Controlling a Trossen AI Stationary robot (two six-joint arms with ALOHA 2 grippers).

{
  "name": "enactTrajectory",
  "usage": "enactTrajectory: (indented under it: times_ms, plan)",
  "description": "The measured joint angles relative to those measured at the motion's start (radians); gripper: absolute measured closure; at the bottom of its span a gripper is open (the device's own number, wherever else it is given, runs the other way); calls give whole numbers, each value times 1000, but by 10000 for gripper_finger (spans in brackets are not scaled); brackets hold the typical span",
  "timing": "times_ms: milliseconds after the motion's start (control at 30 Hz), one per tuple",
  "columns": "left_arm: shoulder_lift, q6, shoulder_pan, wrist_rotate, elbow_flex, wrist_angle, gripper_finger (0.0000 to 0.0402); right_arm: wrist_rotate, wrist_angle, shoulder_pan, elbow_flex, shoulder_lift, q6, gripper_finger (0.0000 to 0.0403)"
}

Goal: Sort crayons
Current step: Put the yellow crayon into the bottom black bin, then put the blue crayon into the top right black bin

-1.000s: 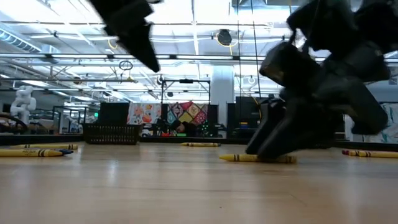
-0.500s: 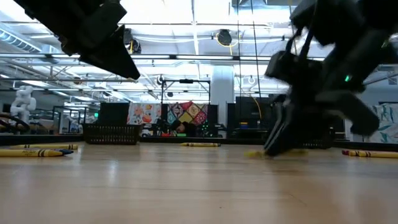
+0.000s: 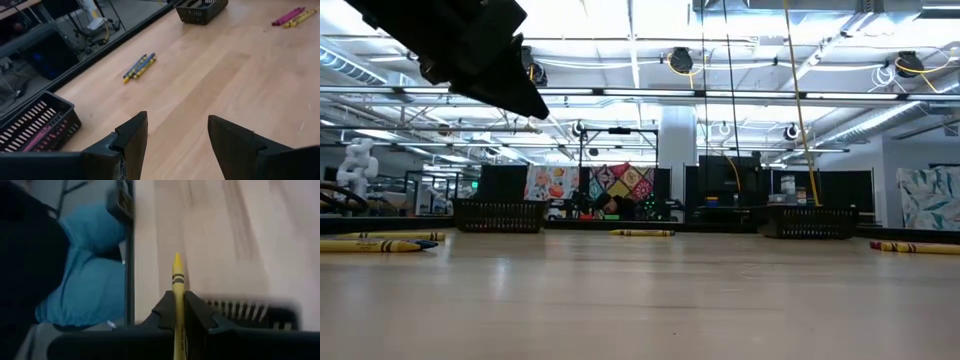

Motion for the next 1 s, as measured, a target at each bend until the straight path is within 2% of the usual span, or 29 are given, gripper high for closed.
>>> enactTrajectory:
  times_ms: [133, 333, 467, 600, 633, 733, 800, 867, 900, 967, 1000]
  plan:
    - [0, 9, 0, -11, 0, -2, 190, 41, -136, 82, -1, 56, 235, 402]
    - [0, 47, 0, -13, 0, -3, 190, -63, -308, 99, -2, 155, 462, 392]
    - [0, 50, -1, -13, 0, -3, 190, -65, -296, 88, -2, 183, 487, 370]
    - [0, 50, -1, -13, 0, -2, 190, -66, -288, 57, -2, 167, 452, 331]
    - [0, 50, -1, -13, 0, -2, 190, -81, -293, 48, -1, 151, 442, 320]
    - [0, 50, -1, -13, 0, 0, 190, -214, -331, 26, 19, 97, 449, 295]
    - [0, 50, -1, -12, 0, 0, 190, -245, -356, 24, 54, 59, 465, 290]
    - [0, 47, -1, -11, 0, 0, 190, -203, -389, 26, 99, 27, 427, 291]
    - [0, 45, -1, -11, 0, 0, 190, -143, -404, 27, 119, 14, 376, 293]
    - [0, 44, -1, -11, 0, 6, 190, 43, -422, 27, 145, -5, 216, 299]
    - [0, 44, 0, -12, -1, 14, 190, 177, -423, 27, 149, -11, 116, 303]
